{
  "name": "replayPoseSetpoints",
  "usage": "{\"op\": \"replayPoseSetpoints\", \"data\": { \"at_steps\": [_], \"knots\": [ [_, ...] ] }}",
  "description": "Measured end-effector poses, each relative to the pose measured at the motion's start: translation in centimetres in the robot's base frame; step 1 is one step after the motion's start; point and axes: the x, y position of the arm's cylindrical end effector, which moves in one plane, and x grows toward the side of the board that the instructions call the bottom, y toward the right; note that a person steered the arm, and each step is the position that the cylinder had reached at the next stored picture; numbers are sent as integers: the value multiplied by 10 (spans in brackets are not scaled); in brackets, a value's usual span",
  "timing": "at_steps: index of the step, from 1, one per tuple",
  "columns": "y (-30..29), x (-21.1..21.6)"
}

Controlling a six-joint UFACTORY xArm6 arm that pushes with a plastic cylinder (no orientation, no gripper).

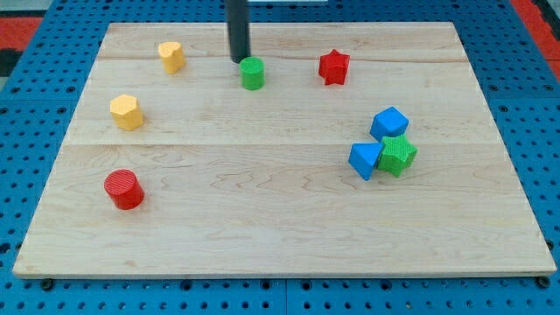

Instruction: Push green circle to the left of blue cube

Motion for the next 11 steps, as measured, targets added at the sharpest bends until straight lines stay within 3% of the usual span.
{"op": "replayPoseSetpoints", "data": {
  "at_steps": [1, 3, 4, 5, 8, 11],
  "knots": [
    [-1, 7],
    [32, 63],
    [53, 51],
    [56, 10],
    [103, 85],
    [89, 91]
  ]
}}
